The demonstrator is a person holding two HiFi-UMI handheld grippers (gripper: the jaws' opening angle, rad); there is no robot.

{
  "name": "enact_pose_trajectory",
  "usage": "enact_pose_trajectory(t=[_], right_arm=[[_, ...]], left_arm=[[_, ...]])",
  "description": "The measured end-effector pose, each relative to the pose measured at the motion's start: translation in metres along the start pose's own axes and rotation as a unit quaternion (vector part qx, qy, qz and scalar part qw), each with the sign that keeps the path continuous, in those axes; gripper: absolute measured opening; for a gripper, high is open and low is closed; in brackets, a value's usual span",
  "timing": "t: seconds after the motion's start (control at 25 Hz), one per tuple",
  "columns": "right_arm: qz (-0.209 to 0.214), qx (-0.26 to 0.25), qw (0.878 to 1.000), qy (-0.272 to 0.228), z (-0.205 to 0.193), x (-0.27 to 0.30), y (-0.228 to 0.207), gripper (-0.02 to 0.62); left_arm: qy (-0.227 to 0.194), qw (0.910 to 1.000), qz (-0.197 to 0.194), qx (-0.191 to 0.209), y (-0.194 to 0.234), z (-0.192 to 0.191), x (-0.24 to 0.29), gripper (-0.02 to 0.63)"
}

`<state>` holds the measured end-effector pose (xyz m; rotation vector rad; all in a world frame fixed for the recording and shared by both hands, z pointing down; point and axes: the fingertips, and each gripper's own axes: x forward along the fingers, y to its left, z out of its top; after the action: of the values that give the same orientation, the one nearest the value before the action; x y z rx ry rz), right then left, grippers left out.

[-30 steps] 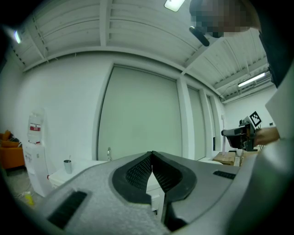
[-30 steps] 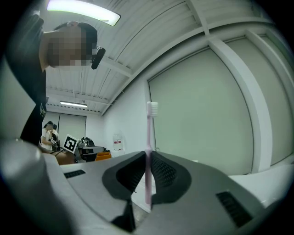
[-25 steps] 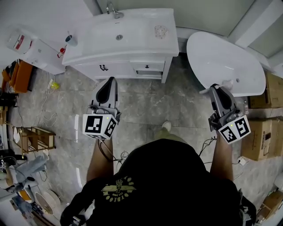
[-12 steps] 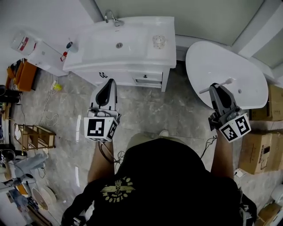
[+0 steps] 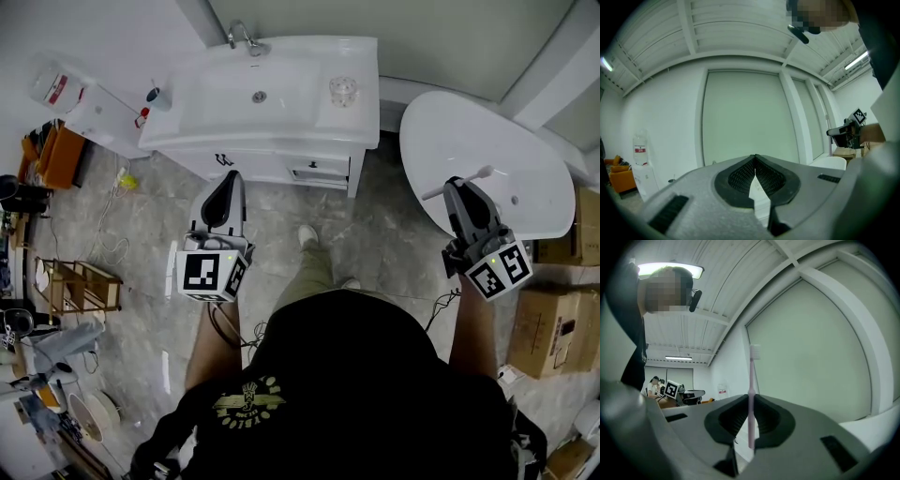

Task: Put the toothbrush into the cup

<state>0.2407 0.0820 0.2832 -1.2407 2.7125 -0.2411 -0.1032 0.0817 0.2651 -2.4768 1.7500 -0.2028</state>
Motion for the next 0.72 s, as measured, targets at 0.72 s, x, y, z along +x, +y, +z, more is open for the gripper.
enact_pose_trajectory(t=[0.72], right_arm=[[-0.038, 0.004, 0.999, -0.001, 0.005, 0.05, -0.049, 0.04]], left_arm=[[-0.01, 0.9992, -0.036, -0.014, 0.03, -0.01, 0.096, 0.011]])
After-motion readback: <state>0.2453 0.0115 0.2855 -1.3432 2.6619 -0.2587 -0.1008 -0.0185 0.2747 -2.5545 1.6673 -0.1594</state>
